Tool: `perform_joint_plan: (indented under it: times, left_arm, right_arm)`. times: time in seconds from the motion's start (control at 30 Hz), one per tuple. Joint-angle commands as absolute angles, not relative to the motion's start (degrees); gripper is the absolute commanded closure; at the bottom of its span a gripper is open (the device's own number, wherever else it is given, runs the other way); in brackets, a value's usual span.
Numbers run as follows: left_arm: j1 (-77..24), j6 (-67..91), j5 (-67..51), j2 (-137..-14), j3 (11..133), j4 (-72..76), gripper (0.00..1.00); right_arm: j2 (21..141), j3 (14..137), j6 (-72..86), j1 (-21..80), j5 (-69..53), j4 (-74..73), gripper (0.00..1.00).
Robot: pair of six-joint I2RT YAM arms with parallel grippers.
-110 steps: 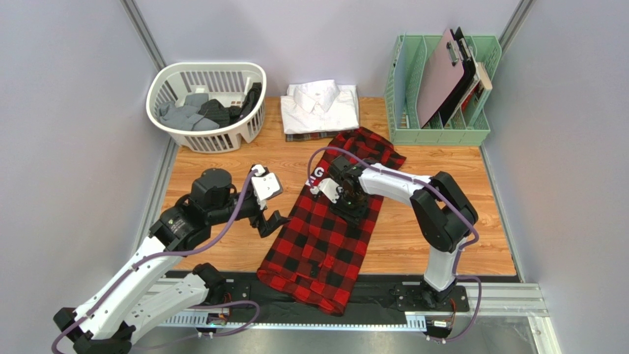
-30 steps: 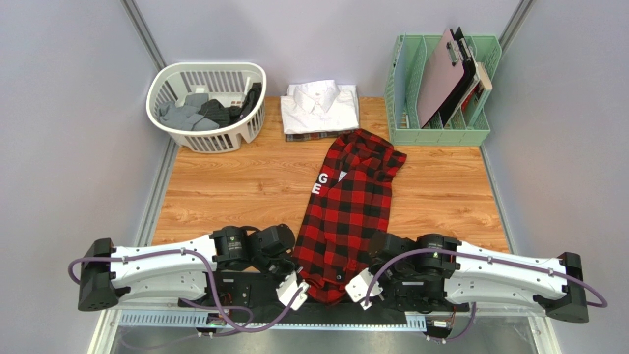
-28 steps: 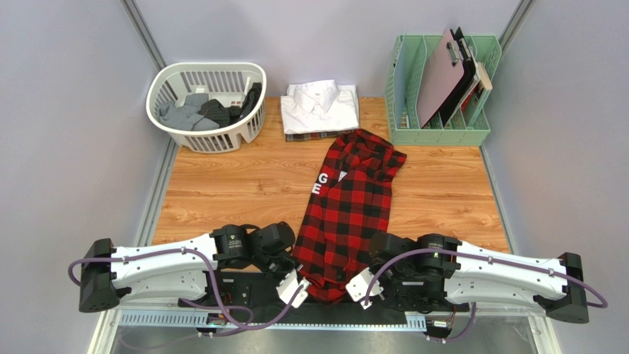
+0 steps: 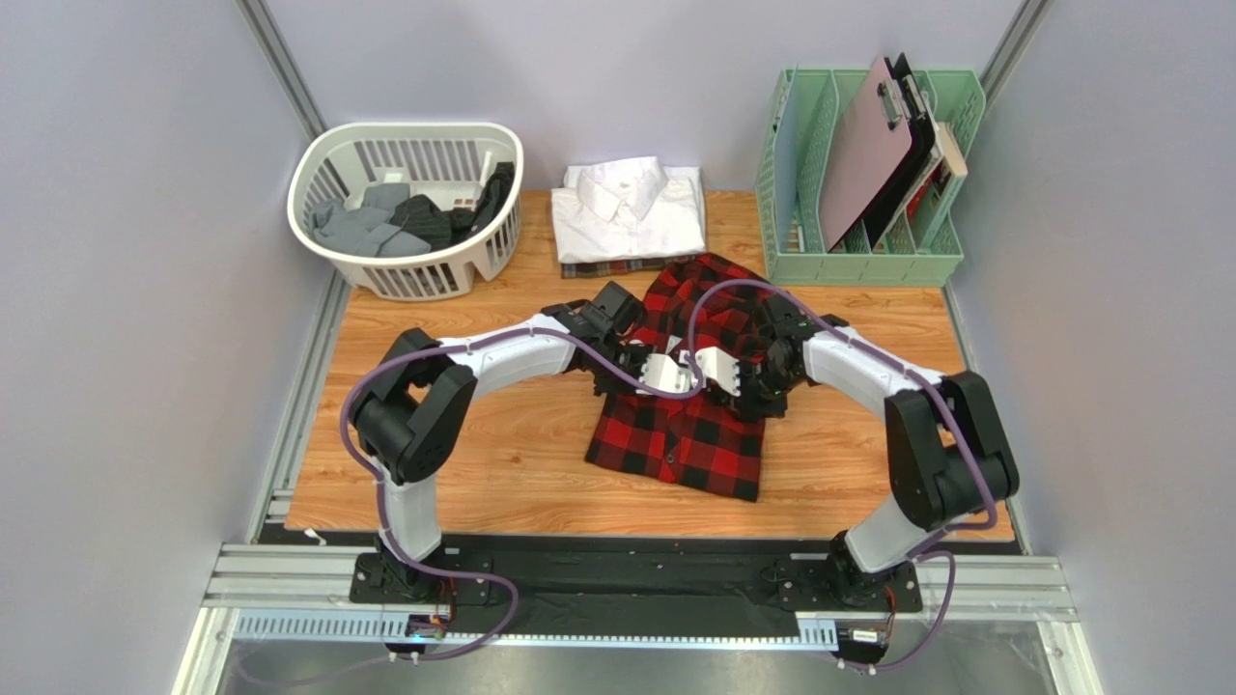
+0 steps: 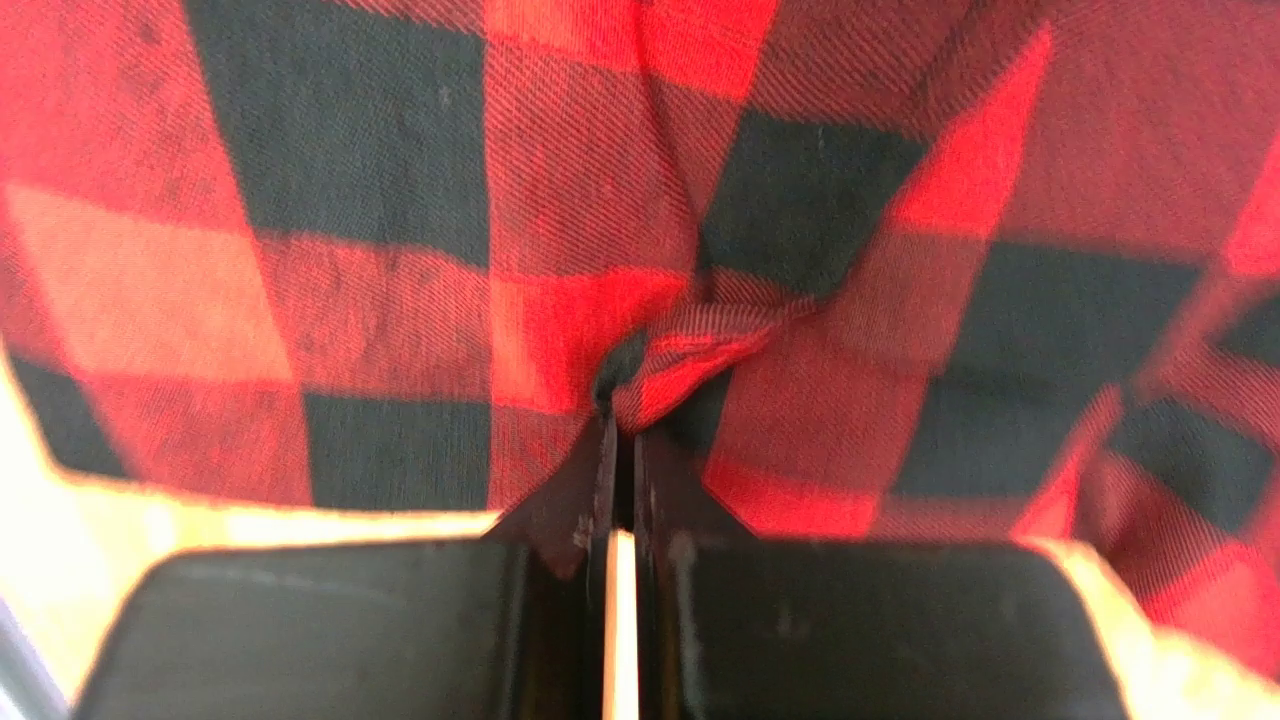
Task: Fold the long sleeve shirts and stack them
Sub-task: Fold the shirt
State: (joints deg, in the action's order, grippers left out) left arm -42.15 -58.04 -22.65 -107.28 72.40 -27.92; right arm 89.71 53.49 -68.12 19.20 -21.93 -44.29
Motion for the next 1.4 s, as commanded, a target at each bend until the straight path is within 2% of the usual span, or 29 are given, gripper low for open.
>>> perform_joint_plan:
  times: [0.0, 0.27, 0.37, 0.43, 0.47, 0.5, 0.53, 0.63, 0.67, 0.7, 0.83, 1.0, 1.03, 1.37]
  left_arm:
    - [-43.2, -62.4, -20.6, -105.7, 71.1, -29.1, 0.99]
    - [-49.9, -57.6, -20.4, -95.8, 57.9, -32.9, 1.0]
    - [-52.0, -54.1, -21.4, -91.2, 54.0, -34.5, 1.0]
    - [-52.2, -52.1, -22.0, -87.9, 52.8, -34.6, 1.0]
    - [-52.0, -50.2, -21.9, -87.3, 52.8, -35.2, 0.98]
    - [-51.9, -49.5, -22.5, -86.7, 53.1, -35.8, 0.96]
    - [-51.0, -48.9, -23.5, -85.2, 53.4, -36.2, 0.94]
    - [-48.4, -45.8, -28.8, -82.5, 54.1, -37.0, 0.79]
    - [-47.7, -45.2, -30.0, -82.1, 54.3, -37.3, 0.69]
    - [-47.1, -44.6, -32.5, -81.8, 54.5, -37.8, 0.65]
    - [-42.2, -41.9, -37.9, -81.6, 55.1, -40.0, 0.46]
    - [-38.8, -33.7, -42.1, -84.7, 57.7, -41.0, 0.39]
    - [-38.3, -30.9, -43.1, -86.3, 58.2, -41.0, 0.28]
    - [-36.5, -25.6, -40.2, -94.7, 61.3, -41.2, 0.27]
  right_arm:
    - [92.6, 56.0, -66.3, 20.0, -22.9, -40.0, 0.99]
    - [85.3, 46.8, -63.6, 29.7, -22.9, -38.1, 0.94]
    - [80.9, 42.7, -63.3, 33.8, -22.8, -39.4, 0.9]
    - [77.9, 39.8, -63.5, 35.8, -23.0, -41.3, 0.83]
    - [74.6, 39.3, -63.2, 36.1, -23.0, -42.0, 0.79]
    - [73.1, 39.2, -62.8, 36.0, -22.9, -43.2, 0.69]
    - [71.7, 39.8, -60.8, 35.9, -22.4, -43.6, 0.65]
    - [68.6, 44.4, -58.4, 34.2, -22.4, -48.0, 0.54]
    - [68.4, 45.5, -56.7, 33.7, -23.7, -49.3, 0.45]
    - [68.1, 46.4, -55.6, 33.1, -23.8, -51.2, 0.41]
    - [68.5, 50.6, -49.9, 27.4, -25.7, -54.3, 0.36]
    - [75.0, 57.8, -39.8, 22.6, -34.0, -63.2, 0.36]
    - [77.6, 58.8, -38.4, 21.9, -36.0, -64.2, 0.37]
    - [89.8, 59.0, -32.4, 22.1, -32.0, -63.1, 0.41]
